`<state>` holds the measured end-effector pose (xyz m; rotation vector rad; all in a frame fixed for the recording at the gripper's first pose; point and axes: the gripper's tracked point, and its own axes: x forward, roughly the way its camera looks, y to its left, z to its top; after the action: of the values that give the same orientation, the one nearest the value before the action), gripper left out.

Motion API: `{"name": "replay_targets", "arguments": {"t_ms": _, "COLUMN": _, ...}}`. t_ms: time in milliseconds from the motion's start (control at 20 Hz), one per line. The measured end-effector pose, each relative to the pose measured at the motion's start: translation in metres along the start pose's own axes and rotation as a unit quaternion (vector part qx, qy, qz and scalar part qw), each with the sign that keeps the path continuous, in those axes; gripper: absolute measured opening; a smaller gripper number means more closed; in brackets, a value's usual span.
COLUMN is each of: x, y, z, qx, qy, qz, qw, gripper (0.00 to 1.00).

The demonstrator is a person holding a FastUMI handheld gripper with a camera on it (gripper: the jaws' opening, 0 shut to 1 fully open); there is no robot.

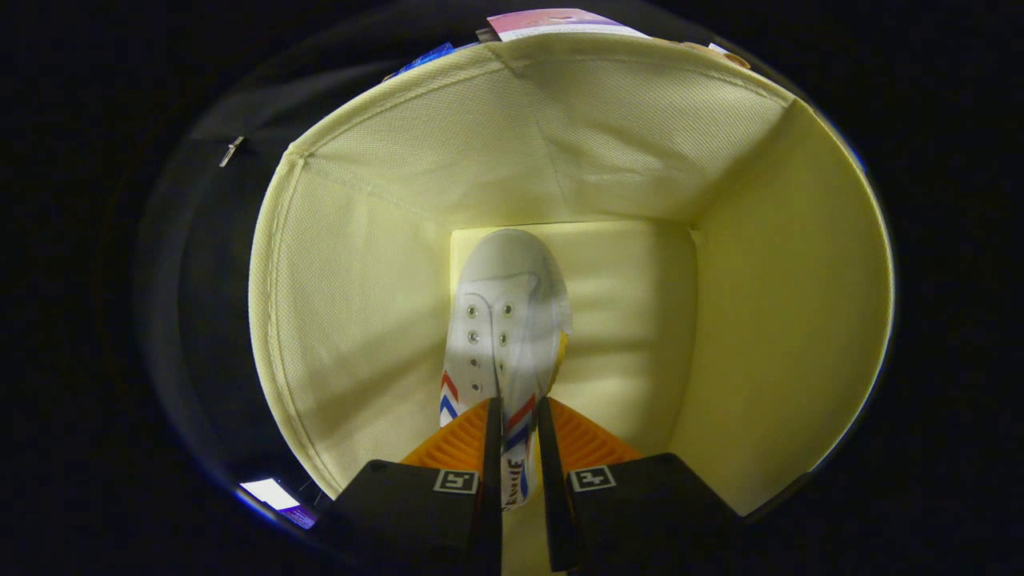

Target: Open the storage box then place both shoes into the box .Put the left shoe in first, then the right shoe, with the right side of both shoes facing outward in a uniform manner.

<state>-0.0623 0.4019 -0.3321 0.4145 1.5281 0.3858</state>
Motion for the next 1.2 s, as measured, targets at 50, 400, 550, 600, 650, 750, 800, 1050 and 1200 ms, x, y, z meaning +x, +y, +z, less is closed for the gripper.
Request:
{"name": "replay_targets", "arguments": {"t_ms": 50, "x": -0.004, "y": -0.001, "z": 0.000, "qx": 0.000, "qy": -0.002, "qz": 0.003, "qw": 1.000, "gripper": 0.34}}
{"name": "replay_targets", "arguments": {"t_ms": 400, "x": -0.045, "y": 0.014, "z": 0.000, "qx": 0.002, "qy": -0.012, "qz": 0.063, "qw": 0.998, "gripper": 0.81}}
{"name": "replay_targets", "arguments": {"t_ms": 550, "x": -0.087, "y": 0.018, "z": 0.004, "qx": 0.003, "qy": -0.036, "qz": 0.106, "qw": 0.994, "gripper": 0.84}}
{"name": "replay_targets", "arguments": {"t_ms": 600, "x": -0.105, "y": 0.016, "z": 0.008, "qx": 0.003, "qy": -0.048, "qz": 0.120, "qw": 0.992, "gripper": 0.84}}
{"name": "replay_targets", "arguments": {"t_ms": 650, "x": -0.122, "y": 0.012, "z": 0.013, "qx": -0.001, "qy": -0.062, "qz": 0.131, "qw": 0.989, "gripper": 0.84}}
{"name": "replay_targets", "arguments": {"t_ms": 750, "x": -0.156, "y": -0.004, "z": 0.021, "qx": -0.005, "qy": -0.086, "qz": 0.150, "qw": 0.985, "gripper": 0.84}}
{"name": "replay_targets", "arguments": {"t_ms": 800, "x": -0.177, "y": -0.015, "z": 0.023, "qx": -0.002, "qy": -0.096, "qz": 0.159, "qw": 0.983, "gripper": 0.84}}
{"name": "replay_targets", "arguments": {"t_ms": 1050, "x": -0.223, "y": -0.116, "z": 0.043, "qx": 0.006, "qy": -0.136, "qz": 0.131, "qw": 0.982, "gripper": 0.84}}
{"name": "replay_targets", "arguments": {"t_ms": 1200, "x": -0.238, "y": -0.197, "z": 0.065, "qx": 0.021, "qy": -0.160, "qz": 0.092, "qw": 0.983, "gripper": 0.84}}
